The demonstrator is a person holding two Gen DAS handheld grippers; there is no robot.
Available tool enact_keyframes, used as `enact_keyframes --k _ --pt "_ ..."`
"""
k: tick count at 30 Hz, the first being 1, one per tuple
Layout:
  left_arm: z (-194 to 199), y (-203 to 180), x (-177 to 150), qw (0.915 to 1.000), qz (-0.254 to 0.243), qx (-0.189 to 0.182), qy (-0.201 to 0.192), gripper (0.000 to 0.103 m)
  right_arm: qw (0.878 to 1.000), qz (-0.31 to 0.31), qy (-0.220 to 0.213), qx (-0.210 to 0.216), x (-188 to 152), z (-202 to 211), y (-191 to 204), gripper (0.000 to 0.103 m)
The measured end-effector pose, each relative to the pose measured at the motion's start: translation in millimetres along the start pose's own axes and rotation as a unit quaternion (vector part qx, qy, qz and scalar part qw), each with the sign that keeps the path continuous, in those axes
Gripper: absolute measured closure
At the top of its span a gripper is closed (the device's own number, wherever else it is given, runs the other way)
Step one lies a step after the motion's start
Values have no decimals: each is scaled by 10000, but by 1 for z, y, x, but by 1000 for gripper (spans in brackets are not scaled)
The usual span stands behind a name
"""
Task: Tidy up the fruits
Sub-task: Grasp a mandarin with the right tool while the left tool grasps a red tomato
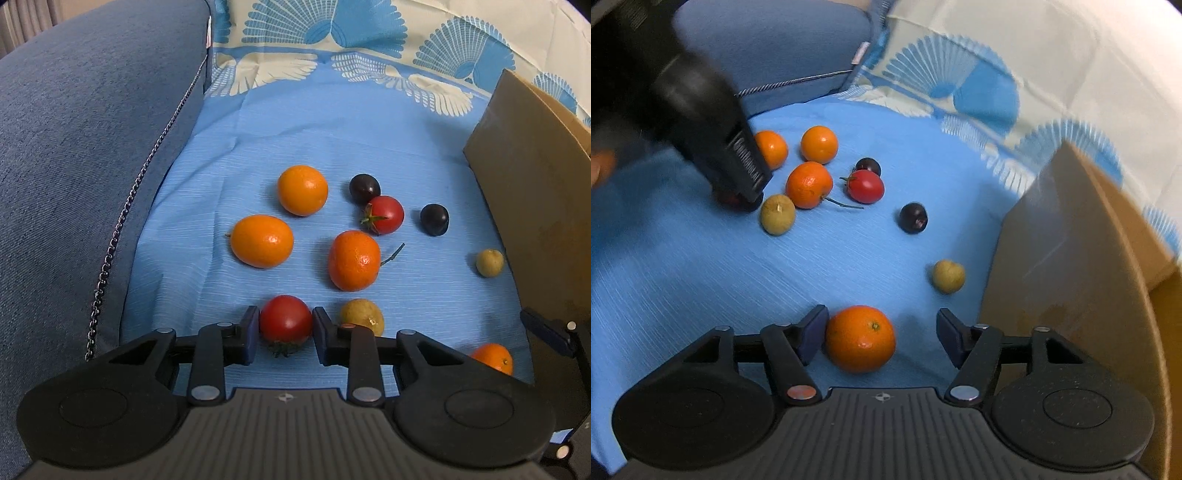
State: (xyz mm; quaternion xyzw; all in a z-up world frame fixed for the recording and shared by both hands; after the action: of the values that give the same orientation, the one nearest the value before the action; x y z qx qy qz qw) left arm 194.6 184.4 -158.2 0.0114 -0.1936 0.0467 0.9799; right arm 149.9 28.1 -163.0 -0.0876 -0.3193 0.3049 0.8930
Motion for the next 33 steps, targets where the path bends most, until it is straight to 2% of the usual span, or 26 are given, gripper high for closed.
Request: enact_keyframes --k 7,10,11,16,20,24,26,29,33 --pt "1 0 0 10000 9 -16 -7 70 10000 24 25 17 0 -1 -2 36" --pt "2 -1 0 10000 7 -3 -22 70 9998 24 16 176 -1 0 -1 51" --pt "2 -1 0 10000 11 0 -33 70 9996 34 6 281 -1 0 1 64" --pt "4 -1 0 10000 21 4 -53 70 9992 88 -72 380 0 3 5 64" --pt "6 -1 -1 10000 50 -8 -72 70 9957 -196 -293 856 4 13 5 64" --pt "8 0 -1 9999 69 -36 -87 70 9868 -433 -520 1468 10 26 12 64" --pt "8 2 -1 9998 125 -102 -75 70 9835 -579 -390 1666 9 24 14 64" --pt "5 7 0 9991 284 -302 64 70 9773 -784 66 1968 4 9 16 62" --pt "5 11 2 9984 371 -414 92 70 9783 -788 49 1916 4 10 16 61"
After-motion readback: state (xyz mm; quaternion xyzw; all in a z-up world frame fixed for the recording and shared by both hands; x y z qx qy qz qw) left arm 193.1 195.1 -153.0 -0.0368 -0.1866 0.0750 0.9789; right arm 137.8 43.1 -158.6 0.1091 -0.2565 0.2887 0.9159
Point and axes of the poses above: each gripper's, at about its wrist camera, not at the fingertips, and z roughly against the way its jaws point, y to its left, x to its top, the point moved 6 cm from there along -z, roughly the way its jaws point, and after that the axes turned 9 degrees about y, right-handed, at the moved point
